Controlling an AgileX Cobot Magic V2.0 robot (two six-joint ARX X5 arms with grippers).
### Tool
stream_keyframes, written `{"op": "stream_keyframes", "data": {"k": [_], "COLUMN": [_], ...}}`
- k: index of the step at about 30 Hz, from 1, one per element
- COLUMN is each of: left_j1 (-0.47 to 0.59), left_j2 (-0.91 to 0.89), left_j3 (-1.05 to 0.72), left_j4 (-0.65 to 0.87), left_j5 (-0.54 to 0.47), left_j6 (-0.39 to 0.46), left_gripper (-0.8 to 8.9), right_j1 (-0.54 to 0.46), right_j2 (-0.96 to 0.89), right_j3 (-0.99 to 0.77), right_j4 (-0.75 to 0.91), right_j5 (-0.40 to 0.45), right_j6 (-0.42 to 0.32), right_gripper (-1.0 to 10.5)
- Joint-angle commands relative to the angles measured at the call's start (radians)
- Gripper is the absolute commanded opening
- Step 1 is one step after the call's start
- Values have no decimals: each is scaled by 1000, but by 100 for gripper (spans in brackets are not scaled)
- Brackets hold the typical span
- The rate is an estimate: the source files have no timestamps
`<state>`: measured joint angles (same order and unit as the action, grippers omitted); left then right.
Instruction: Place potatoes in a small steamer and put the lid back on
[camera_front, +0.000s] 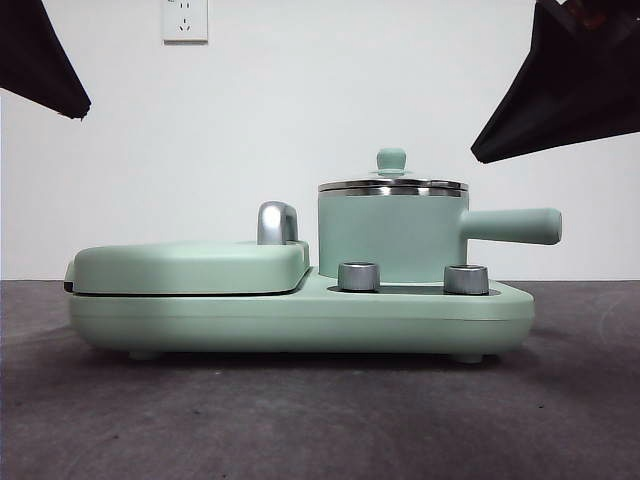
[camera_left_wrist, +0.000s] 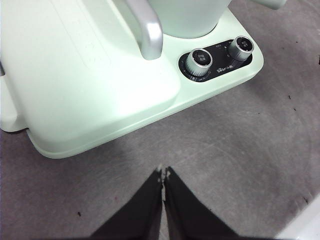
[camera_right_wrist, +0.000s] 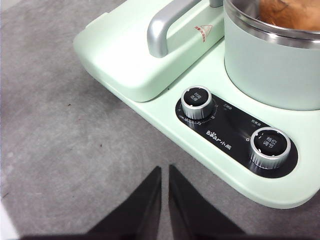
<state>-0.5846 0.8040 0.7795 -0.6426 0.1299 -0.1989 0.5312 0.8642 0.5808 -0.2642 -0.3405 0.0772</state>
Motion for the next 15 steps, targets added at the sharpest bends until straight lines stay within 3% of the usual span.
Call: {"op": "stream_keyframes", "data": {"k": [1,3,6,10,15], "left_j1": [-8,2,76,259,417], "left_j2": [-3,-39,-162,-403,-684], "left_j3": [8,3,-104,-364,-631], "left_j4": [5,16,187,459,561], "left_j5": [2,-34,-74,-83,-127], "left_j6": [4,87,90,90,90], "left_gripper": [6,6,6,6,6], "right_j1": [7,7,8,8,8], "right_j2": [3,3,3,3,3], "right_j3": [10,10,10,10,10], "right_j4": [10,10,10,10,10], "right_j5": [0,0,0,0,0], "right_j6": [-3,-3,-3,-3,-3], "right_gripper": [21,21,21,21,21]}}
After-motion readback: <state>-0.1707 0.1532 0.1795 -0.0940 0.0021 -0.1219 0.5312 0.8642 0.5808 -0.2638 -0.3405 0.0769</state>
